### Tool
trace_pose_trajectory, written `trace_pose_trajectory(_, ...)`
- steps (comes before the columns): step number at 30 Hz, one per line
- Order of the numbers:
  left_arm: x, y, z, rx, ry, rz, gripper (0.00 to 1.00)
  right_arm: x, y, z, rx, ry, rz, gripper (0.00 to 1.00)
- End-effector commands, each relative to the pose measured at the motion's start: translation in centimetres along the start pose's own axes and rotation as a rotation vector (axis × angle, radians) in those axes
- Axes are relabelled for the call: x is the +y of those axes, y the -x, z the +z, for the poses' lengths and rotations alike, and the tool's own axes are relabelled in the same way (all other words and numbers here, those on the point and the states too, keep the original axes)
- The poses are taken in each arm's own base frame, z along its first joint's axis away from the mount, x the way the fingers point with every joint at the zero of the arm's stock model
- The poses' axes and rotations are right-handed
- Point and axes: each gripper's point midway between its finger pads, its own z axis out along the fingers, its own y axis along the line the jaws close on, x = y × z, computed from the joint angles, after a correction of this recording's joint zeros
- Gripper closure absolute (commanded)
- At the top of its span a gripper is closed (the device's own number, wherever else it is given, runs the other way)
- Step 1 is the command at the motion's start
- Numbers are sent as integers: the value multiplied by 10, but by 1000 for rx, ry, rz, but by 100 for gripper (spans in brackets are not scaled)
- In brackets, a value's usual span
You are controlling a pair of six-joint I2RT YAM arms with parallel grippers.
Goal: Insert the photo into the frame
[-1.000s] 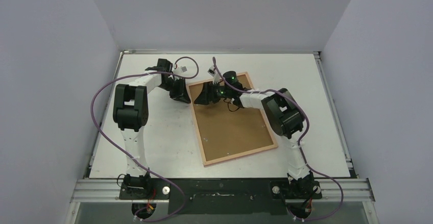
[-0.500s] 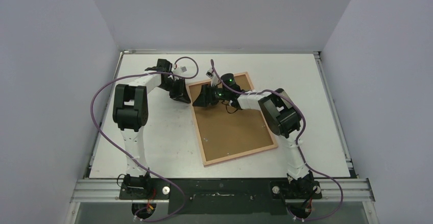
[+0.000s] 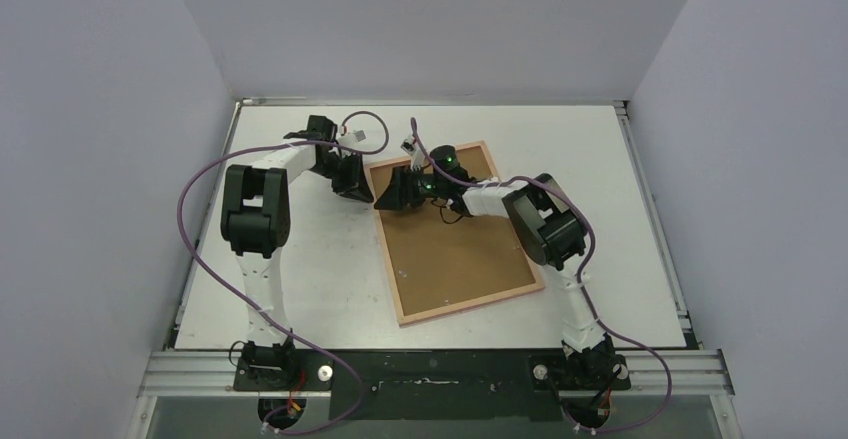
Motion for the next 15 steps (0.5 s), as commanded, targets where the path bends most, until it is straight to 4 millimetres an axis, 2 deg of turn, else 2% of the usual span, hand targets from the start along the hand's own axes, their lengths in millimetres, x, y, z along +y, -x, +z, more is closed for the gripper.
trace_pose_trajectory(1, 12, 0, 4, -11, 56, 34, 92, 8, 5, 10, -19, 43, -40, 34)
trace_pose_trajectory(15, 15, 0, 6, -8, 59, 33, 92, 19, -2, 16, -14, 78, -26, 34)
